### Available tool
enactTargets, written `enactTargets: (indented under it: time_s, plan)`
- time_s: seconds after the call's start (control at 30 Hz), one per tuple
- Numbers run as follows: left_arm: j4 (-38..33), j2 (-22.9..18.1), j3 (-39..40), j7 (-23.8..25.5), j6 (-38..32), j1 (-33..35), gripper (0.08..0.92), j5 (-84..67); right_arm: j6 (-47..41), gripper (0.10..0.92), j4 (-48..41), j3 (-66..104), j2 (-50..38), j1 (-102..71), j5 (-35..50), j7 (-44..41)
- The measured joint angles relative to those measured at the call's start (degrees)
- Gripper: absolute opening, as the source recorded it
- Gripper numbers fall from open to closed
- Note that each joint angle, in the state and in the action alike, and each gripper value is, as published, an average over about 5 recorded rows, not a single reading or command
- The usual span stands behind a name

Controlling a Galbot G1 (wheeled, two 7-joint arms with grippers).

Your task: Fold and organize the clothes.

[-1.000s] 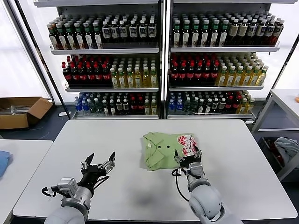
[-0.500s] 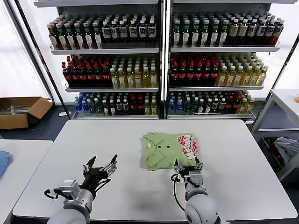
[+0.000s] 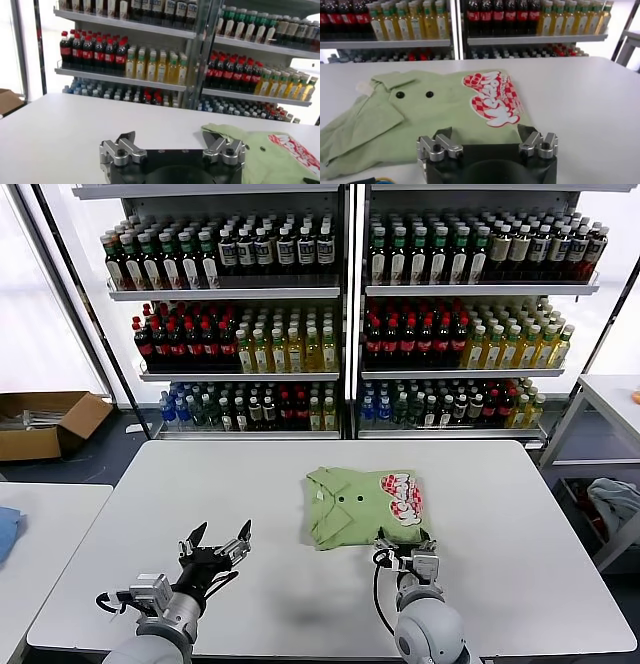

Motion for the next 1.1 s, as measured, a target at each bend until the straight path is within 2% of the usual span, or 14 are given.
enactTargets:
  time_s: [0.47,0.7,1.1]
  plan:
    - [-0.26,-0.16,0.17,0.21,-0.05,1.03,0.823,0.43,-0.03,0.823,-1.06,1.65,0.86,-0.68,3.09,0.47]
    - [-1.03,-0.60,-0.02,0.24,-0.42,1.58,0.823,1.16,0.42,0.823,3.12,2.14,-0.05,-0.87,3.05,-0.96]
    - [-3.11,-3.10,-0.29,0.57,-4.49,2.71,0.823,4.03,3.03,0.823,12.62,7.18,-5.58,-4.60,-10.14,-7.59]
